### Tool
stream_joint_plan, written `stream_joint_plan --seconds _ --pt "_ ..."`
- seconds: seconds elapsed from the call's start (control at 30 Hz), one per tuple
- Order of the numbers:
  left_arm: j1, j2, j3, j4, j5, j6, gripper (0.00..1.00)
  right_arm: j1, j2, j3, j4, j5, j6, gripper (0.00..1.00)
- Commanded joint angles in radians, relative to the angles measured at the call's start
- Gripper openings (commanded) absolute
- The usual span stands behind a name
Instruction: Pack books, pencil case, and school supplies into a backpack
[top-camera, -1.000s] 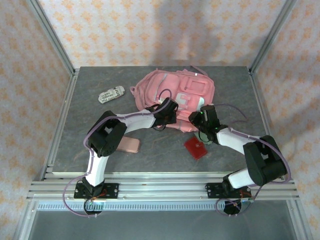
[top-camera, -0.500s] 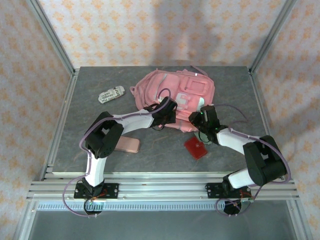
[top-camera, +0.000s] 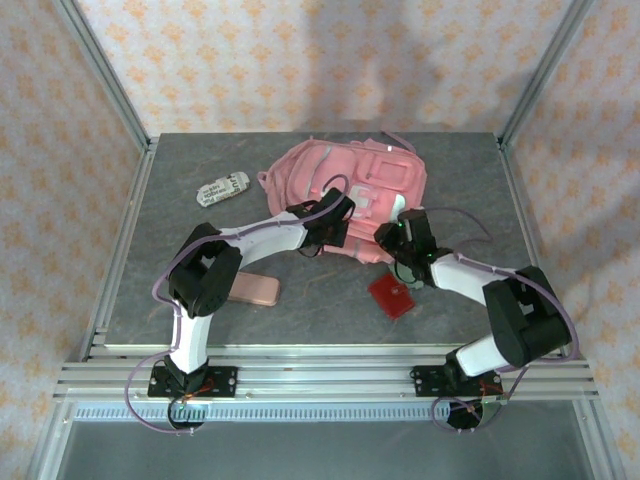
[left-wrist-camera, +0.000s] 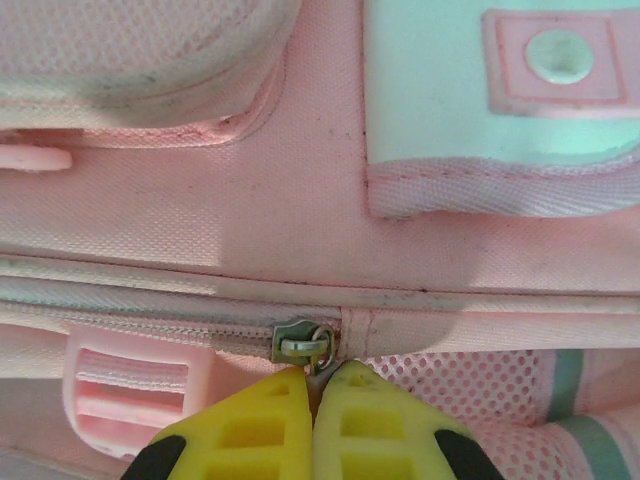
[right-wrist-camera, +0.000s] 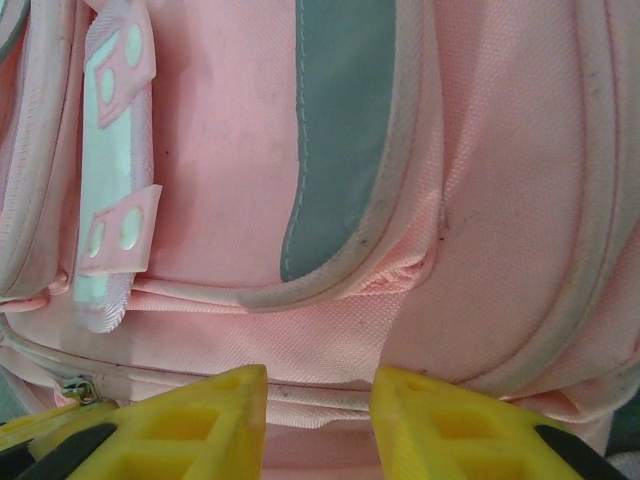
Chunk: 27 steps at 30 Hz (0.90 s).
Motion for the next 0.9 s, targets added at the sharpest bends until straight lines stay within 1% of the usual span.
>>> stream_joint_plan --seconds 0.0,0.17,0.2,0.33,0.4,0.5,0.53,0.57,0.7,0.87 --pt "0.037 -0.034 0.018 -0.189 -0.243 0.092 0.0 -0.013 0.038 -0.001 -0.135 0.087 -0.014 0.34" --pt "0.06 -0.03 0.007 -0.203 -0.276 0.113 0.0 -0.013 0.05 0.016 -0.153 0.084 -0.016 0.34" --pt "0.06 -0.037 0.003 -0.194 -0.253 0.117 0.0 -0.013 0.049 0.022 -0.153 0.072 -0.02 0.34" --pt "0.053 -0.068 -0.016 -0.114 -0.053 0.126 0.0 -0.011 0.024 0.038 -0.126 -0.049 -0.019 0.41" --pt "0.044 -0.067 -0.011 -0.091 0.024 0.124 0.0 -0.011 0.007 0.034 -0.07 -0.147 0.026 0.45" --pt "0.036 -0.067 -0.017 -0.055 0.124 0.123 0.0 -0.011 0.003 0.034 -0.01 -0.262 0.11 0.52" --pt "0.035 -0.068 -0.022 -0.037 0.158 0.122 0.0 -0.011 0.003 0.032 0.012 -0.29 0.135 0.53" --pt "0.033 -0.1 -0.029 -0.02 0.192 0.117 0.0 -0.01 0.004 0.033 0.03 -0.319 0.162 0.53" --pt "0.024 -0.106 -0.03 0.026 0.3 0.095 0.0 -0.011 0.001 0.06 0.025 -0.358 0.199 0.54" --pt "0.002 -0.104 -0.016 0.068 0.365 0.072 0.0 -0.011 0.013 0.072 0.03 -0.342 0.277 0.57"
